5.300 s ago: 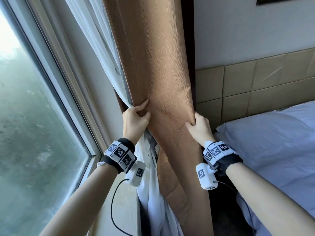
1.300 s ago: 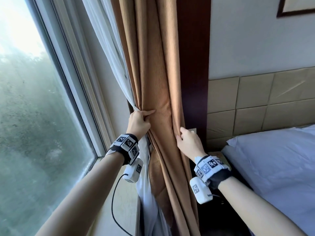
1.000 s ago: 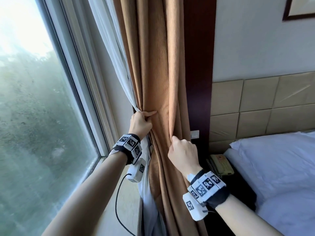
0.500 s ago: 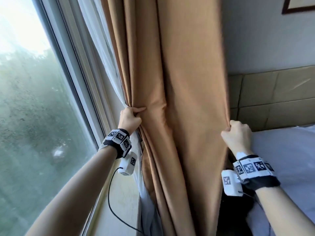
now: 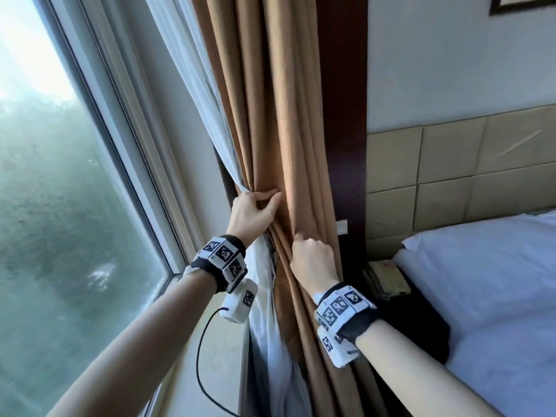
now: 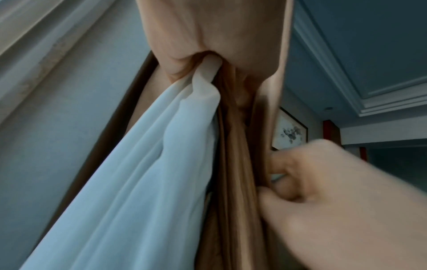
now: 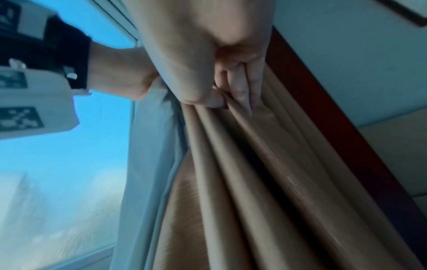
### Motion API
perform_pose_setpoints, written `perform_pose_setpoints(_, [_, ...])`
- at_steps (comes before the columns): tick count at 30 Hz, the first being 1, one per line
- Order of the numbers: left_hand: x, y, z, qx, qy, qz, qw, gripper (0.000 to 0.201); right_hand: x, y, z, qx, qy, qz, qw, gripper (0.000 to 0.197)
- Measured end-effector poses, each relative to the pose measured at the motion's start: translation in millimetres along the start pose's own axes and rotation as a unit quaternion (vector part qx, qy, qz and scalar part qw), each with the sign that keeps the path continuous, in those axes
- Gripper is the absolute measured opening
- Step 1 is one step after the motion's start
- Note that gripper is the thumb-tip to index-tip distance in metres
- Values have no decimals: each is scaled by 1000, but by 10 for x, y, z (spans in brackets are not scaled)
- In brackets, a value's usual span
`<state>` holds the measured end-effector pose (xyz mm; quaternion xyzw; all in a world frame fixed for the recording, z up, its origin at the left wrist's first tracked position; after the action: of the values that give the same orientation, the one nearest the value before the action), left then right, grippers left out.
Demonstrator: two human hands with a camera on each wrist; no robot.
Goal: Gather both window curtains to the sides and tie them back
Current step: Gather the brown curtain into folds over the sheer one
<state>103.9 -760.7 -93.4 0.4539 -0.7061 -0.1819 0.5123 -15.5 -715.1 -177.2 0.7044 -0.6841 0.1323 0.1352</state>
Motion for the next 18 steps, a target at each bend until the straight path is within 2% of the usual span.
perform_pose_setpoints(1, [-23, 28, 6, -15, -2, -9, 1000, 41, 25, -80, 15, -21, -4, -7, 1000, 31])
perform_pose_setpoints(2, [-37, 52, 23, -22, -9, -14, 1000, 49, 44, -149, 6, -57, 25, -14, 998, 35])
perform_pose_setpoints(5, [-62, 15, 47, 1, -6, 1, 1000, 38, 129, -304, -39, -50, 29, -73, 996, 24])
perform_pose_setpoints(7, [-25, -81, -6, 37, 11, 9, 999, 34, 175, -286, -53, -22, 35, -115, 993, 28])
perform_pose_setpoints(9, [23, -184, -82, 65, 22, 4, 998, 29, 204, -154, -26, 36, -3, -128, 991, 35])
perform_pose_setpoints(10, [43, -211, -125, 72, 24, 2, 997, 31, 257, -60, 36, 88, -29, -118, 989, 40])
perform_pose_setpoints(12, [76, -257, -194, 88, 21, 3, 996, 33, 389, 169, 169, 213, -55, -51, 974, 42])
perform_pose_setpoints(14, [83, -254, -231, 99, 16, 21, 995, 17, 595, 429, 297, 327, -36, 45, 943, 35])
perform_pose_setpoints(15, [75, -265, -245, 100, 15, 37, 994, 19, 689, 537, 359, 362, -23, 85, 928, 34])
perform_pose_setpoints(17, [49, -279, -237, 99, 2, 72, 992, 69, 831, 667, 417, 374, -19, 125, 919, 39])
perform_pose_setpoints(18, [28, -267, -222, 104, -2, 83, 991, 88, 886, 693, 447, 369, -25, 129, 920, 46])
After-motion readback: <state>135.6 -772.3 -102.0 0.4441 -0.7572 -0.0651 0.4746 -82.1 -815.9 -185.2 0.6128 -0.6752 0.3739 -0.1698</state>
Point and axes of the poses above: each hand's wrist, its own x-axis towards the middle knuckle, its own z-axis out of the palm, y = z × x, the point moved 3 cm from there along x, towards the middle knuckle, and after that the axes turned 13 degrees about -x, right-handed, at the moved point
